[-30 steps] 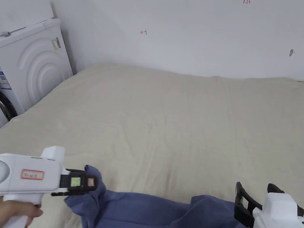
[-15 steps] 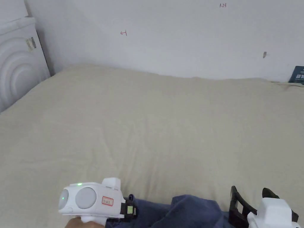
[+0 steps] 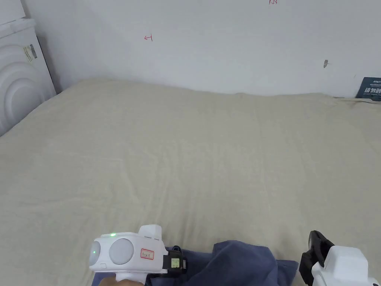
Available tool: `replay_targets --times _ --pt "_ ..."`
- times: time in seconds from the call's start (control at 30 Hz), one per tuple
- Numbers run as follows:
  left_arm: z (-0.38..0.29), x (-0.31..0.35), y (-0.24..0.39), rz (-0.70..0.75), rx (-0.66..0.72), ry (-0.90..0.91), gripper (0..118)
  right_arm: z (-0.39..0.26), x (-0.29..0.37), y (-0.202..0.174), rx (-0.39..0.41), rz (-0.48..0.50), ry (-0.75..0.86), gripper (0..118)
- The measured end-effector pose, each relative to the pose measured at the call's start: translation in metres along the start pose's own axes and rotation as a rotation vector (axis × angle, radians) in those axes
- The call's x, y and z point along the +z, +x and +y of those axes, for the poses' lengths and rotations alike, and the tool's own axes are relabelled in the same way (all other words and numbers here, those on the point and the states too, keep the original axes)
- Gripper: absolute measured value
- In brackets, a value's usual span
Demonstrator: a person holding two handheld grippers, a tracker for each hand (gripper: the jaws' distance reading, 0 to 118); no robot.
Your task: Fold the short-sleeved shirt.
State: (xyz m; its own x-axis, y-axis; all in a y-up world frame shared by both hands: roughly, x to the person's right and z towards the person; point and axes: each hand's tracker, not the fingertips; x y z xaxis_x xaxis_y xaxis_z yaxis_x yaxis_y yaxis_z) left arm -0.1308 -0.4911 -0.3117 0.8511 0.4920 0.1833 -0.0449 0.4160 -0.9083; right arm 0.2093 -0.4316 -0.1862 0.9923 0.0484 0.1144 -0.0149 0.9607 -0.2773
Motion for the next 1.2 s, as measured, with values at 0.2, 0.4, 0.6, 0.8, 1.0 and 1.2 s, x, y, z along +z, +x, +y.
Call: replay_targets --times 0.2,0.4,0.6,0.8,1.0,1.2 --pt "-0.002 0.066 -0.013 -0.113 0.045 0.128 55 -0.002 -0.001 -0.003 0.012 0.018 -0.004 0" --pt "-0.009 0.098 -0.047 0.079 0.060 0.222 41 -0.001 -0.003 -0.012 0.008 0.053 -0.006 0" --pt "-0.022 0.042 -0.036 -0.090 0.082 0.056 17 -0.003 -0.002 -0.022 0.011 0.080 -0.008 0" --pt "-0.034 -0.020 -0.018 0.008 0.057 0.020 8 -0.006 0.002 -0.023 0.030 0.085 -0.016 0" --pt "-0.028 -0.012 -0.025 -0.086 0.117 0.022 6 -0.009 0.007 -0.020 0.036 0.084 -0.022 0" --pt "-0.035 -0.011 -0.031 -0.156 0.155 0.020 4 -0.009 0.009 -0.023 0.040 0.089 -0.021 0"
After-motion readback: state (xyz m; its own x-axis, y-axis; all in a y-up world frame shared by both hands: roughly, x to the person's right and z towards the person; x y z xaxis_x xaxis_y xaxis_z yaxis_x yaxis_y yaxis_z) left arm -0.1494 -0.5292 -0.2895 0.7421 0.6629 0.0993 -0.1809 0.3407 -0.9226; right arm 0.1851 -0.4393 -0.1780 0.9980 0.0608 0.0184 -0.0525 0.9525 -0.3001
